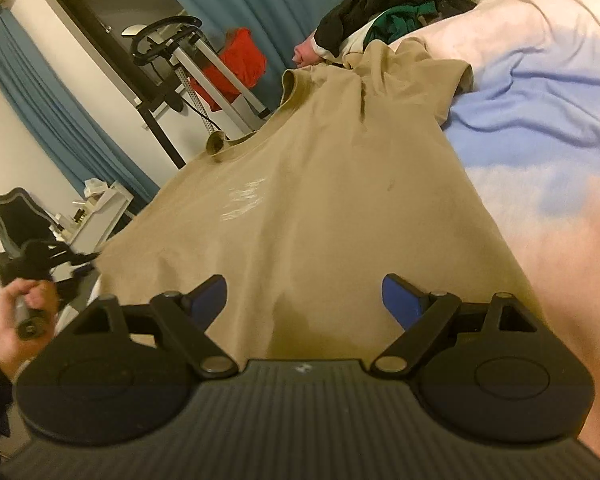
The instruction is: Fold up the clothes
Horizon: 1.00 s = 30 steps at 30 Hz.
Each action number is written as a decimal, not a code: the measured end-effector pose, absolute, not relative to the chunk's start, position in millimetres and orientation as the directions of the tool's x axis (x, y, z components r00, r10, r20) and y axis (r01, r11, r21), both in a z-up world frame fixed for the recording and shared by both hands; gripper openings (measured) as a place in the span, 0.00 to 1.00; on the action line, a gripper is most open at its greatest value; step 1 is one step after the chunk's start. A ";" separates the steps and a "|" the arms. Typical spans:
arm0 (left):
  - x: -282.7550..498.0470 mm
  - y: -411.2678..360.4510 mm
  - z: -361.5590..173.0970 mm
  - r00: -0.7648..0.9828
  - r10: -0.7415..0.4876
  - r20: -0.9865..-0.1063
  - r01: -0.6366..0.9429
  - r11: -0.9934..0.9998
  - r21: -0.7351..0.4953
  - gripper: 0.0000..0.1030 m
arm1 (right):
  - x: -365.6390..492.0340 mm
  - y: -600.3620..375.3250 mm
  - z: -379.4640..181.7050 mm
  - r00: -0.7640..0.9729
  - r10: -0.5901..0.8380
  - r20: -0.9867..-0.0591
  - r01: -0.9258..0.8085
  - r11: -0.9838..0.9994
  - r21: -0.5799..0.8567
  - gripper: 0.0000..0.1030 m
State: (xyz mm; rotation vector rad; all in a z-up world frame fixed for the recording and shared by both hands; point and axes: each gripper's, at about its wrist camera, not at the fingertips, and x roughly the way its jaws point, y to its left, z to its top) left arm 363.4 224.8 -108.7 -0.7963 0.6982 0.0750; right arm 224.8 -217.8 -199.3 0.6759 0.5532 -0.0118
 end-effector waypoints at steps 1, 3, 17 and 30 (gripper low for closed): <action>365.5 230.3 -108.0 0.757 -0.196 -0.623 -0.308 0.734 -0.606 0.10 | 224.2 -217.8 -198.9 0.857 0.163 -0.488 0.187 0.785 0.591 0.84; 367.9 237.4 -112.0 0.726 -0.243 -0.644 -0.270 0.760 -0.591 0.13 | 222.9 -217.6 -198.0 0.859 0.159 -0.486 0.189 0.785 0.590 0.84; 438.4 219.4 -129.9 0.784 -0.204 -0.586 -0.161 0.845 -0.509 0.65 | 225.7 -204.8 -196.1 0.859 0.114 -0.500 0.169 0.857 0.486 0.84; 496.3 139.9 -95.4 0.800 0.215 -0.560 -0.209 0.975 0.076 0.03 | 243.5 -196.4 -202.0 0.868 0.073 -0.491 0.160 0.895 0.416 0.84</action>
